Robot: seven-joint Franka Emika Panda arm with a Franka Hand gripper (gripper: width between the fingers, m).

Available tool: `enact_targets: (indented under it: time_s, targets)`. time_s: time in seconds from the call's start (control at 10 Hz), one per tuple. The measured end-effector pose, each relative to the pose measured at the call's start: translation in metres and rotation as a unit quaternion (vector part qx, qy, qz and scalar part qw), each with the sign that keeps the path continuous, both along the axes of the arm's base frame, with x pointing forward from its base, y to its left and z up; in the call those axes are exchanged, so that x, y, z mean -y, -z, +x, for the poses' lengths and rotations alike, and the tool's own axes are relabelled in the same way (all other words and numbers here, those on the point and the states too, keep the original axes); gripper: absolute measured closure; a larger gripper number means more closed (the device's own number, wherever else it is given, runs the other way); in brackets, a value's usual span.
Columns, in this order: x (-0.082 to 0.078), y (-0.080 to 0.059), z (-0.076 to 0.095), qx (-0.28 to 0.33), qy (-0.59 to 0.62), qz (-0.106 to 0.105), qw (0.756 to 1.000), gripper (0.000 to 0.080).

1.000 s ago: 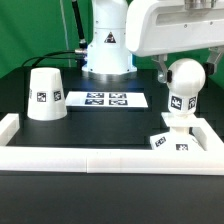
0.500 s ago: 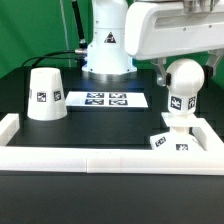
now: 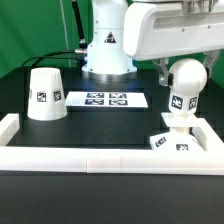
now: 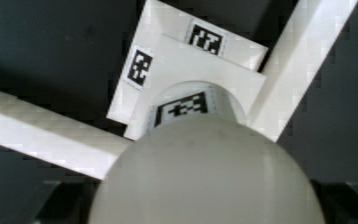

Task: Assemble lamp

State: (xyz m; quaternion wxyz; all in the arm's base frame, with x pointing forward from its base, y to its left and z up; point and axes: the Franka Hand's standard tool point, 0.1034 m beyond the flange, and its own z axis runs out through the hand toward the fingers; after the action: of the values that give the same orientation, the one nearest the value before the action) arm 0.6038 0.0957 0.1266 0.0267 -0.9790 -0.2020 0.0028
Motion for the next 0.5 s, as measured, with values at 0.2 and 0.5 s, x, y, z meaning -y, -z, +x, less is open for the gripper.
enact_targets:
  time_s: [0.2,0.5]
  targets:
    - [-0.0004,0.0,-0.0001,-0.001,0.014,0.0,1.0,0.0223]
    - [-0.0033,0.0003,0.0002,0.001,0.152,0.004,0.988,0.0223]
